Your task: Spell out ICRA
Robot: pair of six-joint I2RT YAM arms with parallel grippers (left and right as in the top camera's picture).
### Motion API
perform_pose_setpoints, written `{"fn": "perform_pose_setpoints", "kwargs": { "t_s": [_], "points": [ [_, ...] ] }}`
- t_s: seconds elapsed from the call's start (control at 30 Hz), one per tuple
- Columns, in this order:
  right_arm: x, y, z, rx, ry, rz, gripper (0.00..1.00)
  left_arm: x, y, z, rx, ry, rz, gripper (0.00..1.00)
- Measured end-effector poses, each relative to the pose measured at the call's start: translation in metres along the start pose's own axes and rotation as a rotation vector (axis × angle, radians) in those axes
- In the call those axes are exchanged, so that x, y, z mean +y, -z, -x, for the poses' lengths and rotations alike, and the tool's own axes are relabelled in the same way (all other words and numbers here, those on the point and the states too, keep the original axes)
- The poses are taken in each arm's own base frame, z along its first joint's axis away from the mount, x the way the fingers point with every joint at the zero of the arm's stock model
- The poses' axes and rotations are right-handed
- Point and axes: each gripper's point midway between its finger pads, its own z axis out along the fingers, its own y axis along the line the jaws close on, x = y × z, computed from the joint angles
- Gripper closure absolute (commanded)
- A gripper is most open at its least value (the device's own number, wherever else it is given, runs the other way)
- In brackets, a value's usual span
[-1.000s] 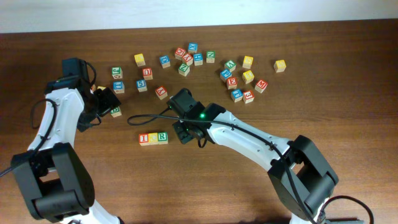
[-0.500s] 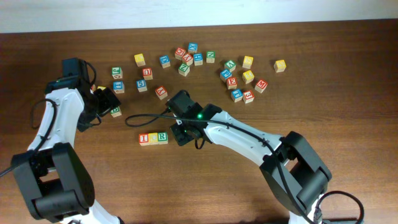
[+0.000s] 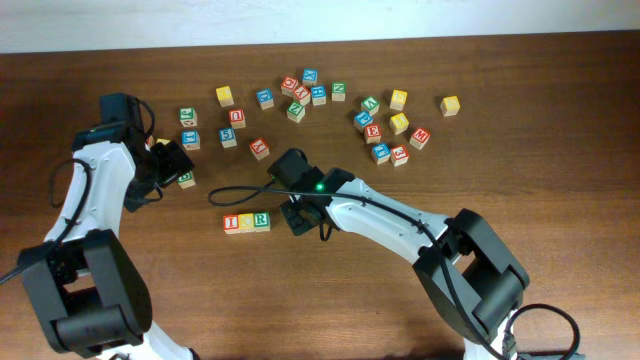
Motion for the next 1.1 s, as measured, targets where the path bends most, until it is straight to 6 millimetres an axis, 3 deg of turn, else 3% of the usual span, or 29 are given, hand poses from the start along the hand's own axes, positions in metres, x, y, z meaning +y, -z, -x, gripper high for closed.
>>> {"fn": "perform_pose_setpoints", "kwargs": {
  "t_s": [0.33,0.53,0.7,0.87,1.1],
  "points": [
    [-0.014,0.001,0.003,-0.02,0.0,-0.082,0.95,0.0,0.0,0.0,0.0,0.0,0.0,0.01],
    [0.0,0.002,0.009,-0.031,0.0,-0.005,0.96,0.0,0.0,0.0,0.0,0.0,0.0,0.01],
    [0.004,0.016,0.029,-0.083,-0.002,0.004,0.96,0.0,0.0,0.0,0.0,0.0,0.0,0.01],
    [-0.013,0.018,0.016,-0.035,-0.001,-0.09,0.96,0.0,0.0,0.0,0.0,0.0,0.0,0.01],
    [-0.018,0.018,0.016,-0.038,-0.001,-0.117,0.96,0.0,0.0,0.0,0.0,0.0,0.0,0.01]
  ]
}}
